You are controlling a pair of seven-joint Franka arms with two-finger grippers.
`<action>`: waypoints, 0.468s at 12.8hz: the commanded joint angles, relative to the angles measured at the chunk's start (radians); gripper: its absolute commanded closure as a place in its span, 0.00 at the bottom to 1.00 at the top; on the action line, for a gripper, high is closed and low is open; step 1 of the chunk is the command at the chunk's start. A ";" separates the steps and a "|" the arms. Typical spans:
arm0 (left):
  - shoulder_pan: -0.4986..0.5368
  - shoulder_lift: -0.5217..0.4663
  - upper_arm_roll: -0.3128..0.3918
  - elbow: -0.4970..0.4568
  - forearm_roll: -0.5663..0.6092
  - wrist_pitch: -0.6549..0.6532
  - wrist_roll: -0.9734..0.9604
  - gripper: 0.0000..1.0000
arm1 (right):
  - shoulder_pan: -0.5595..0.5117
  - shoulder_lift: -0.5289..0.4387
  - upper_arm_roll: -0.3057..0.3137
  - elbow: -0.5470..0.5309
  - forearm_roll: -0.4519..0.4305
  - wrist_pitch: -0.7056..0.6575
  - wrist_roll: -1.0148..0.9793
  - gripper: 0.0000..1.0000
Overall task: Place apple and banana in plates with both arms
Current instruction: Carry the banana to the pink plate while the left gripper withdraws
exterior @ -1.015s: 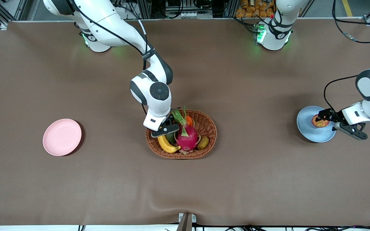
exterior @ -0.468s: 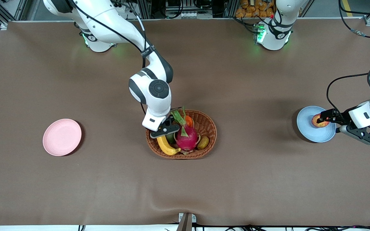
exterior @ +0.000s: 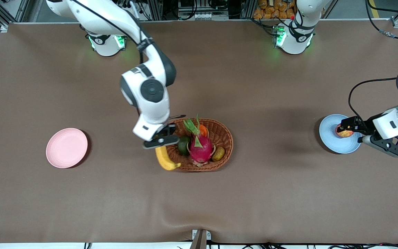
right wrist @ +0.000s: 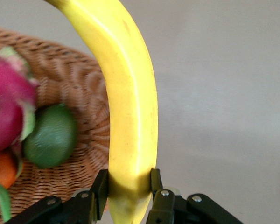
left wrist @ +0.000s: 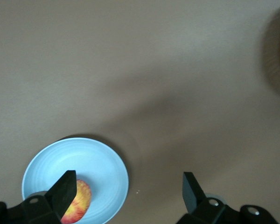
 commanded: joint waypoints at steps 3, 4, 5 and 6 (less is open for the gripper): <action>-0.451 -0.150 0.415 0.014 0.001 -0.116 -0.085 0.00 | -0.184 -0.099 0.013 -0.026 0.026 -0.171 -0.113 1.00; -0.557 -0.153 0.519 0.043 -0.023 -0.156 -0.096 0.00 | -0.217 -0.118 0.012 -0.032 0.026 -0.202 -0.115 1.00; -0.606 -0.155 0.570 0.079 -0.045 -0.202 -0.102 0.00 | -0.259 -0.126 0.012 -0.036 0.026 -0.237 -0.115 1.00; -0.618 -0.163 0.580 0.100 -0.054 -0.242 -0.107 0.00 | -0.306 -0.126 0.012 -0.055 0.026 -0.251 -0.117 1.00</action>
